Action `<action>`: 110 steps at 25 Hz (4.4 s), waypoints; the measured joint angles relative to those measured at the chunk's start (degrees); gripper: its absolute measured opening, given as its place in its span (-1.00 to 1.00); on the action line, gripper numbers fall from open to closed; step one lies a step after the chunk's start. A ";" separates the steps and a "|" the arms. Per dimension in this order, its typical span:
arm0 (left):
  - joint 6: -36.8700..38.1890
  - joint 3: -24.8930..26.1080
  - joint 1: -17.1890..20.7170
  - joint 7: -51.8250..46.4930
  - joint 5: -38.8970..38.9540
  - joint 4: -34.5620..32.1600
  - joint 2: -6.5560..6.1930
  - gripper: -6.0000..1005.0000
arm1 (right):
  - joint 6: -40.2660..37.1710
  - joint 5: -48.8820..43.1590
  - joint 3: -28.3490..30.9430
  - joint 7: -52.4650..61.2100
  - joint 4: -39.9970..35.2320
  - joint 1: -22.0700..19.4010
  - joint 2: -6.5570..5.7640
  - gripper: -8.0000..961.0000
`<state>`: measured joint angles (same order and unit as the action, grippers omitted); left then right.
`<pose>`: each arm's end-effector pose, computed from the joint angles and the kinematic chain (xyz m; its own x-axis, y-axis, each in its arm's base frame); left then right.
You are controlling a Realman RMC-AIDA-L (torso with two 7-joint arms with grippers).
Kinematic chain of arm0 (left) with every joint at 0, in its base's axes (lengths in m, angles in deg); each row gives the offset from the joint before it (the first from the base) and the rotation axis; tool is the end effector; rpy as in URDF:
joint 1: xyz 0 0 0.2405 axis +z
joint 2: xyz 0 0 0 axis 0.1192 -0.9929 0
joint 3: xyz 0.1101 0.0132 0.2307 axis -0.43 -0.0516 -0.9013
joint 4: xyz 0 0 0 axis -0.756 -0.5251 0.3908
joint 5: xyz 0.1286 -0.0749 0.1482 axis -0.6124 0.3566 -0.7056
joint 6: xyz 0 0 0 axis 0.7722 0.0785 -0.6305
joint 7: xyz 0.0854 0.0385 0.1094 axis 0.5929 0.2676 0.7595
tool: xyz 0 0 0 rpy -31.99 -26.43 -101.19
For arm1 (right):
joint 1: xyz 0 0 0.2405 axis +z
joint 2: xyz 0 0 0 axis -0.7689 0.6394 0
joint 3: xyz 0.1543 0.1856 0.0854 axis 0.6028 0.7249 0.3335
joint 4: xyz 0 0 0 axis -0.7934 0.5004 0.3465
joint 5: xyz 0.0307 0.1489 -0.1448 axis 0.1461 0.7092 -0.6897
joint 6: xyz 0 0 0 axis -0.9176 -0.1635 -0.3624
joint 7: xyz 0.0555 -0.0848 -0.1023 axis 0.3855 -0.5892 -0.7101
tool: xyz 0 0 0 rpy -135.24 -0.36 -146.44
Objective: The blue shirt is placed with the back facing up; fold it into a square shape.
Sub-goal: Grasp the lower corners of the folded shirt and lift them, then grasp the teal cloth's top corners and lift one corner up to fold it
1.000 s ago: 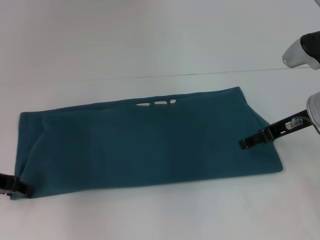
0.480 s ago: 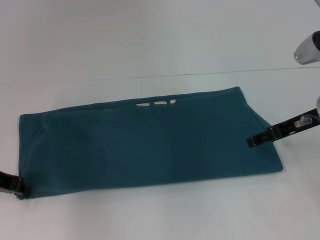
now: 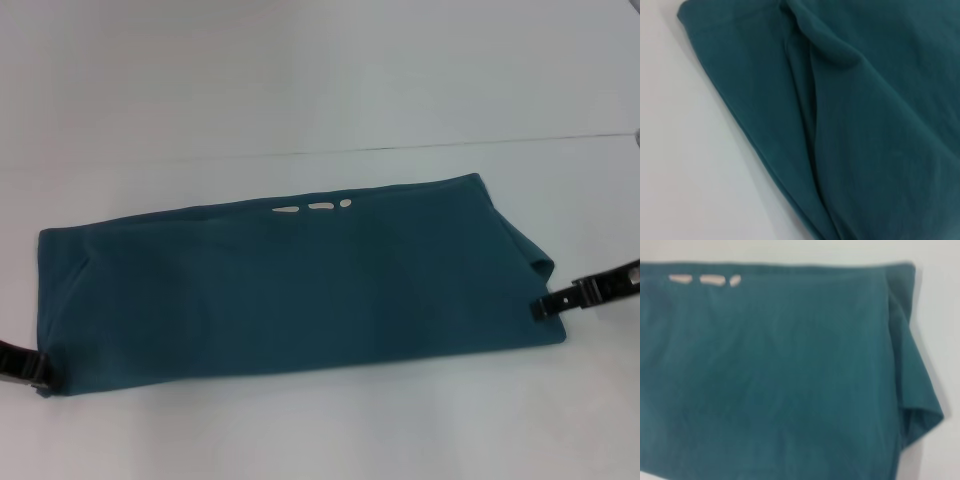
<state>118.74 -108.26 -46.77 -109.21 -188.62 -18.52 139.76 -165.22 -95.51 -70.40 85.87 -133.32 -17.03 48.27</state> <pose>-0.3064 0.3724 0.0502 0.3817 0.9240 0.0240 0.8255 -0.3292 -0.4584 0.2796 0.3702 0.0623 0.4305 -0.8844 -0.1802 -0.8167 -0.2968 -0.4949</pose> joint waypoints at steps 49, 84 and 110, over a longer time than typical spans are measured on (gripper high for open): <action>12.82 0.22 -0.71 1.77 2.46 -0.34 -3.18 -0.88 | -13.89 -1.90 -2.53 -5.41 -0.52 0.79 0.05 -0.92; 22.22 0.22 1.78 6.86 -0.22 -2.45 -3.24 -0.87 | -22.71 -1.67 3.06 -8.75 -10.85 1.50 -0.99 -0.18; 24.68 14.27 1.80 11.47 13.48 -1.08 -4.82 -0.87 | -1.32 49.51 -5.68 -49.91 16.29 -11.26 1.54 0.08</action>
<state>143.42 -93.99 -44.97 -97.74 -175.14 -19.60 134.94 -166.54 -45.99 -76.08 35.96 -117.03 -28.29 49.81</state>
